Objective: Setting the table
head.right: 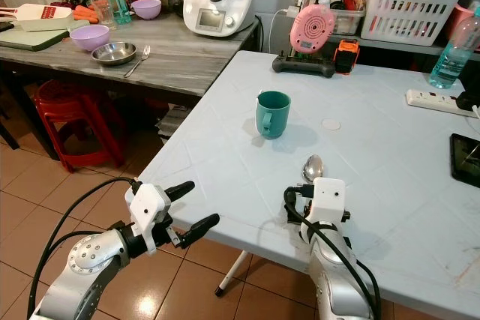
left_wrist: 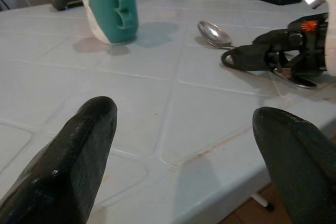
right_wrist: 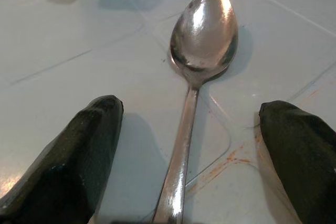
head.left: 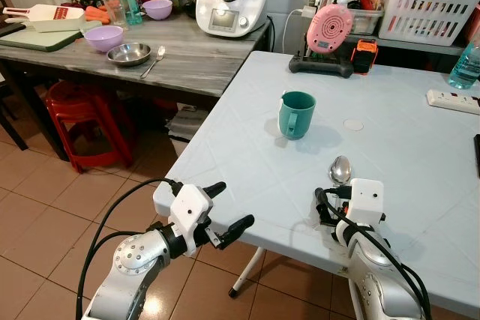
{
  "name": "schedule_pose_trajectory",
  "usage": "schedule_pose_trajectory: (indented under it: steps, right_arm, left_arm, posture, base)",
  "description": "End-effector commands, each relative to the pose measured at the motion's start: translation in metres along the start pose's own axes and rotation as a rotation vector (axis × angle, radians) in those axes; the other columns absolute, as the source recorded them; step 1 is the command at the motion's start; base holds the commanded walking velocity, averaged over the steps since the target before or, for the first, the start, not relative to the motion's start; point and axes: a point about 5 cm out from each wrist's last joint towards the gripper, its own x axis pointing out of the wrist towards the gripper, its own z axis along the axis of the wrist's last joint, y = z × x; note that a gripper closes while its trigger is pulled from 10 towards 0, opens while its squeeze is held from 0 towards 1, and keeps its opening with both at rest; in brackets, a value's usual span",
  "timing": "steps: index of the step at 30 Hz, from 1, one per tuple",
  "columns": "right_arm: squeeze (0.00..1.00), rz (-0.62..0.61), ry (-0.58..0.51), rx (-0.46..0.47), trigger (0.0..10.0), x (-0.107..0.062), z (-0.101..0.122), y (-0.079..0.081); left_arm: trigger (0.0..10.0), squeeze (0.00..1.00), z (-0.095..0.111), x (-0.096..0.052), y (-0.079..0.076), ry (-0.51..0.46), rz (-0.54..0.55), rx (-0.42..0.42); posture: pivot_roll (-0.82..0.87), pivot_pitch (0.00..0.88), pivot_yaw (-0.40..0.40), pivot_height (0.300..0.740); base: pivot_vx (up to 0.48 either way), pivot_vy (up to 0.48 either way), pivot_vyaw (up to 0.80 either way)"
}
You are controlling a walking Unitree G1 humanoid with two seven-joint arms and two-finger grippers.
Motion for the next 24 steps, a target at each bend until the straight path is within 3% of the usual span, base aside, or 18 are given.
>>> schedule_pose_trajectory:
  steps: [1,6,7,8,14,15,24]
  right_arm:
    - [0.00,-0.027,-0.051,0.023,0.0,-0.001,0.006,-0.004]
    - [0.00,-0.033,-0.128,0.007,0.0,-0.003,0.016,-0.006]
    - [0.00,-0.038,-0.160,-0.006,2.3,-0.004,0.020,-0.007]
    - [0.00,-0.018,-0.204,0.011,10.0,-0.005,0.027,-0.006]
    - [0.00,0.001,-0.315,-0.027,10.0,-0.008,0.043,-0.003]
    - [1.00,0.014,-0.338,-0.014,10.0,-0.009,0.046,-0.001]
    - [0.98,0.004,-0.349,-0.043,10.0,-0.012,0.042,-0.002]
  left_arm:
    - [10.0,0.00,0.004,0.000,0.005,-0.012,0.047,0.033]
    - [10.0,0.00,0.004,0.001,0.010,-0.032,0.110,0.017]
    - [10.0,0.00,0.004,0.001,0.010,-0.029,0.106,0.020]
    - [10.0,0.00,0.004,0.001,0.010,-0.028,0.103,0.019]
    - [10.0,0.00,0.003,0.003,0.009,-0.032,0.111,0.020]
    - [10.0,0.00,0.003,0.003,0.010,-0.035,0.132,0.024]
    - [10.0,0.00,0.002,0.004,0.015,-0.042,0.188,0.030]
  posture:
    - [0.01,0.000,0.013,0.740]
    - [0.01,0.000,0.015,0.740]
    - [0.01,0.000,0.016,0.740]
    - [0.01,0.000,0.016,0.740]
    - [0.01,0.000,0.016,0.740]
    - [0.01,0.000,0.017,0.740]
    - [0.01,0.000,0.020,0.740]
  base:
    - [0.000,0.000,0.00]
    - [0.000,0.000,0.00]
    - [0.000,0.000,0.00]
    - [0.000,0.000,0.00]
    - [0.000,0.000,0.00]
    - [0.000,0.000,0.00]
    - [0.000,0.000,0.00]
